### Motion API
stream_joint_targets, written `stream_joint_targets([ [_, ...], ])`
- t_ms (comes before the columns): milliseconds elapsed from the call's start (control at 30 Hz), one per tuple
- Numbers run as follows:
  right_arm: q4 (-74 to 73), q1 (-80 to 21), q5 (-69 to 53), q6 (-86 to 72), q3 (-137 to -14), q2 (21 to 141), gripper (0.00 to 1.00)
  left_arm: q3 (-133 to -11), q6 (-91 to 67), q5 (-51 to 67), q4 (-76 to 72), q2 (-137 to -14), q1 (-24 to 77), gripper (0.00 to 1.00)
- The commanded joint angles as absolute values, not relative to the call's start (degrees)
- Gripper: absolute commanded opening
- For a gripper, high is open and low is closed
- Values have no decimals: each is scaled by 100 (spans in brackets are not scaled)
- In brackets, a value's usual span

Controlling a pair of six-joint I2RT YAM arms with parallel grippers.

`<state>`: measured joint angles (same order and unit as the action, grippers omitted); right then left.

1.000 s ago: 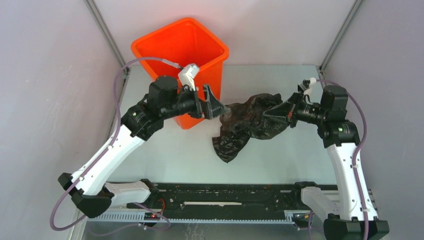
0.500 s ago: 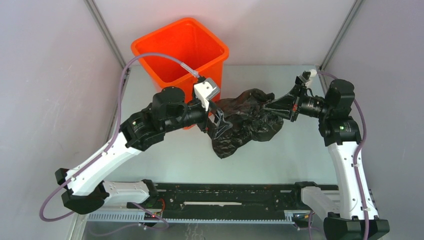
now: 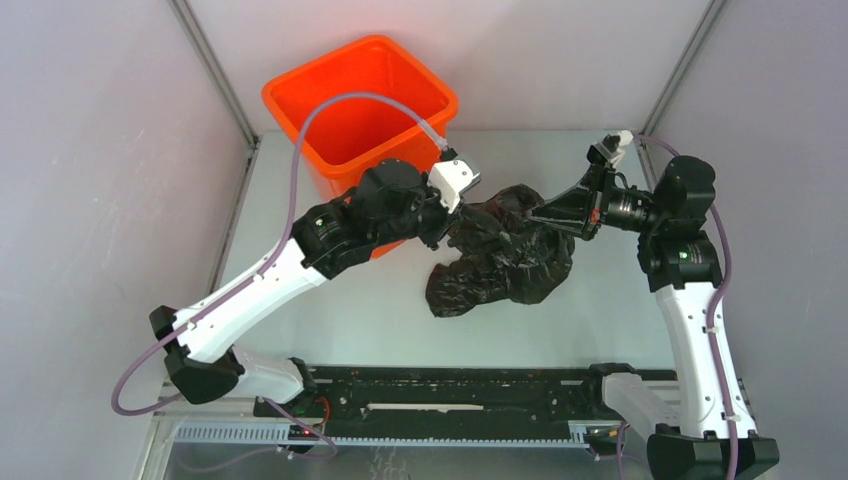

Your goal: Put the trash bags into the trash bin

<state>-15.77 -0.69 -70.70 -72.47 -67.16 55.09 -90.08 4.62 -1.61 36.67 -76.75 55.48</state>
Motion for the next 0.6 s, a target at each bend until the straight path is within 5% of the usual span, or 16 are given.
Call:
stream_joint_targets([
  [0, -1536, -58, -7259, -6892, -6940, 5642, 0, -9631, 564, -439, 3749, -7528, 5546, 2],
  [233, -5227, -543, -5081, -3538, -8429, 6845, 2, -9581, -174, -961, 4219, -6969, 5546, 0],
  [567, -7173, -1342, -3082, -2069, -11007, 8371, 58, -11191, -1881, -1357, 5510, -6897, 5423, 0],
])
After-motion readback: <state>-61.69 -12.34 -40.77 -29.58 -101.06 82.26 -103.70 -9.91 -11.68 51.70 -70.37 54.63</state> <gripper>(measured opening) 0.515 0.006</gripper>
